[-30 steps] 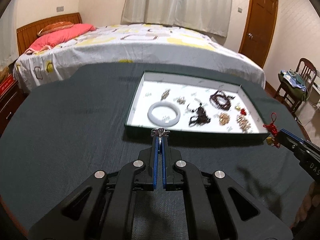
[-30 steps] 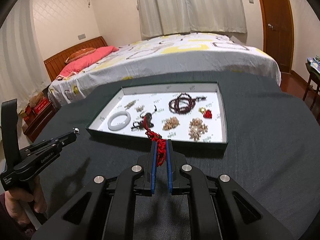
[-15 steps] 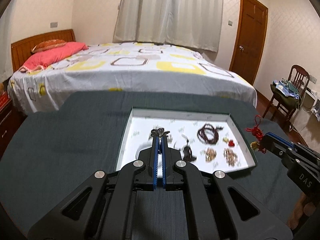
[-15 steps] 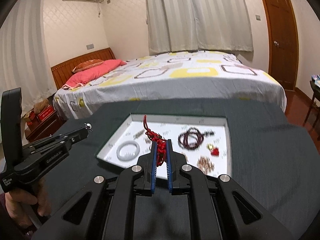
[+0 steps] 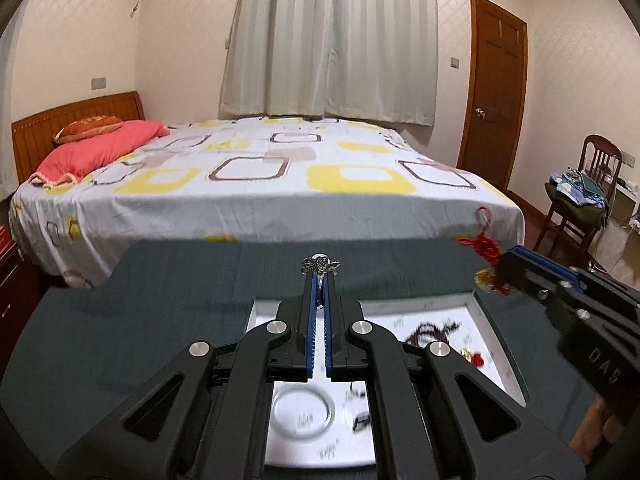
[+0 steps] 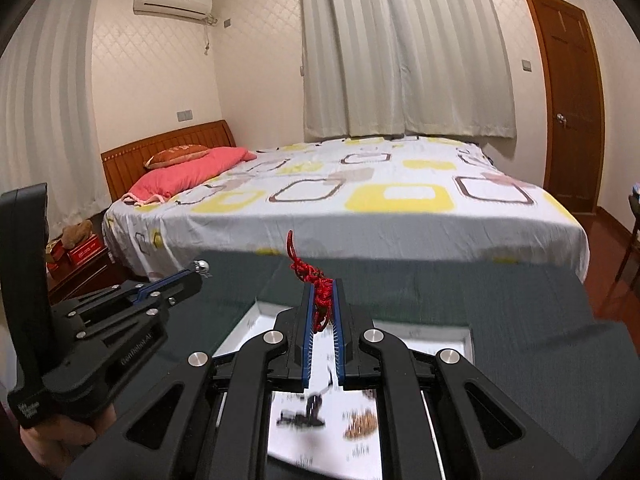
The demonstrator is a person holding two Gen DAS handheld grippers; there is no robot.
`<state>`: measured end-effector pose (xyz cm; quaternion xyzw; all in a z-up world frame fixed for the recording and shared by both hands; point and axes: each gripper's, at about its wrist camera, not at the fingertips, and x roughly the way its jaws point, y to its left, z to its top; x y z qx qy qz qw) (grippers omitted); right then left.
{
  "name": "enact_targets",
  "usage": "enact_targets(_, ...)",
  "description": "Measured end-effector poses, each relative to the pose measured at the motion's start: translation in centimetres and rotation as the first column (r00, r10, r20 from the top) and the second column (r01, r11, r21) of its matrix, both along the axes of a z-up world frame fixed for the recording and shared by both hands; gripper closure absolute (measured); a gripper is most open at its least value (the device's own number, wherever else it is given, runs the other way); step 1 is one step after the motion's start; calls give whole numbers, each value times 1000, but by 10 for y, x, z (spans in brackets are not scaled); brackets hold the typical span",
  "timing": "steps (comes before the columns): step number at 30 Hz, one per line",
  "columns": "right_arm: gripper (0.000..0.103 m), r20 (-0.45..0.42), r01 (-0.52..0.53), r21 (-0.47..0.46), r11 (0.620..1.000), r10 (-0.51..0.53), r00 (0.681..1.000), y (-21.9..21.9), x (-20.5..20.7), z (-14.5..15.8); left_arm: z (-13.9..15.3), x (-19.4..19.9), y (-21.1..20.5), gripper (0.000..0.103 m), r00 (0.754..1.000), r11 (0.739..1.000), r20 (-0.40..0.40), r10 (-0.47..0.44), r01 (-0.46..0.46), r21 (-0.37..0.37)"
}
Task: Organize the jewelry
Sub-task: 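Carry the silver pendant with the left tool over the box while the right tool carries the tassel, then open the left tool to drop the pendant in the box while the right tool releases the tassel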
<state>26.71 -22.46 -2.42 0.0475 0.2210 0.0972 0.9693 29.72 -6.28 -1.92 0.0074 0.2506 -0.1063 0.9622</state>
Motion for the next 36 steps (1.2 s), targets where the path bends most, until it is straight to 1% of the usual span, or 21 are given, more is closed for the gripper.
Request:
enact_targets(2, 94, -13, 3, -1, 1000, -3, 1000, 1, 13, -7, -5, 14, -5, 99, 1000, 1000, -9, 1, -1, 3)
enact_targets(4, 94, -44, 11, 1, 1000, -11, 999, 2, 29, -22, -16, 29, -8, 99, 999, 1000, -39, 4, -4, 7)
enact_targets(8, 94, -117, 25, -13, 1000, -26, 993, 2, 55, -56, -49, 60, -17, 99, 994, 999, -110, 21, -17, 44)
enact_targets(10, 94, -168, 24, 3, 1000, -23, 985, 0, 70, -74, -62, 75, -18, 99, 989, 998, -146, 29, -22, 52)
enact_targets(13, 94, -208, 23, 3, 1000, -22, 978, 1, 83, -88, -79, 92, -17, 99, 979, 998, -201, 38, -28, 54)
enact_targets(15, 94, -235, 16, -9, 1000, -17, 972, 4, 92, -96, -89, 104, -20, 99, 971, 997, -234, 37, -21, 69)
enact_targets(20, 94, -297, 16, -23, 1000, -22, 955, 8, 105, -109, -111, 121, -28, 99, 951, 993, -307, 33, 3, 114)
enact_targets(23, 94, -330, 15, -9, 1000, -17, 944, 6, 111, -114, -118, 126, -27, 99, 940, 993, -339, 38, 2, 117)
enact_targets(24, 94, -339, 16, -19, 1000, -21, 941, 7, 111, -115, -119, 127, -26, 99, 937, 994, -346, 37, 2, 112)
enact_targets(27, 94, -357, 16, -30, 999, -25, 934, 8, 112, -117, -121, 130, -27, 99, 934, 992, -356, 40, 6, 129)
enact_targets(36, 94, -375, 24, -24, 999, -32, 926, 6, 117, -119, -125, 135, -22, 99, 924, 994, -379, 49, -7, 113)
